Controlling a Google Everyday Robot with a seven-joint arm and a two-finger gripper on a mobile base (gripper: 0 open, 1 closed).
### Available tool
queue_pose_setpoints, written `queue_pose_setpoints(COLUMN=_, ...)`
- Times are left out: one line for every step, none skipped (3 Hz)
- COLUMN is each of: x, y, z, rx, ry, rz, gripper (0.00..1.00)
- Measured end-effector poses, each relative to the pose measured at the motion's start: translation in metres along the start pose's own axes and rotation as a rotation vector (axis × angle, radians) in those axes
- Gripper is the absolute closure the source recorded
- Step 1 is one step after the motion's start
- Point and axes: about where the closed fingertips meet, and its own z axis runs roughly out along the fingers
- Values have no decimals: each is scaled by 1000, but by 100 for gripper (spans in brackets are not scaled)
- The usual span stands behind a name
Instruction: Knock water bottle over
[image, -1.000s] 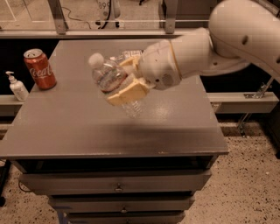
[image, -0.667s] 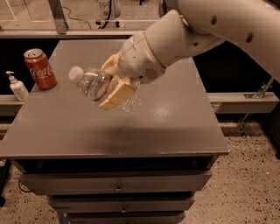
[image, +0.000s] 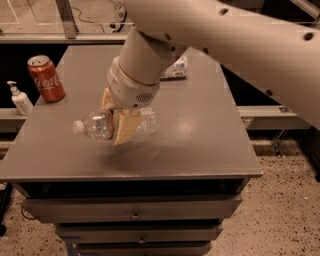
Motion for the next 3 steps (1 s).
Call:
queue_pose_setpoints(x=37, y=-9, z=18, rx=-33, ry=185, rz=22, gripper=100)
queue_pose_setpoints(x=86, y=-22, z=16, rx=-23, ry=370, rz=62, gripper=100)
queue_pose_setpoints(x=120, y=-27, z=11, rx=-17, ry=497, rz=89, gripper=82)
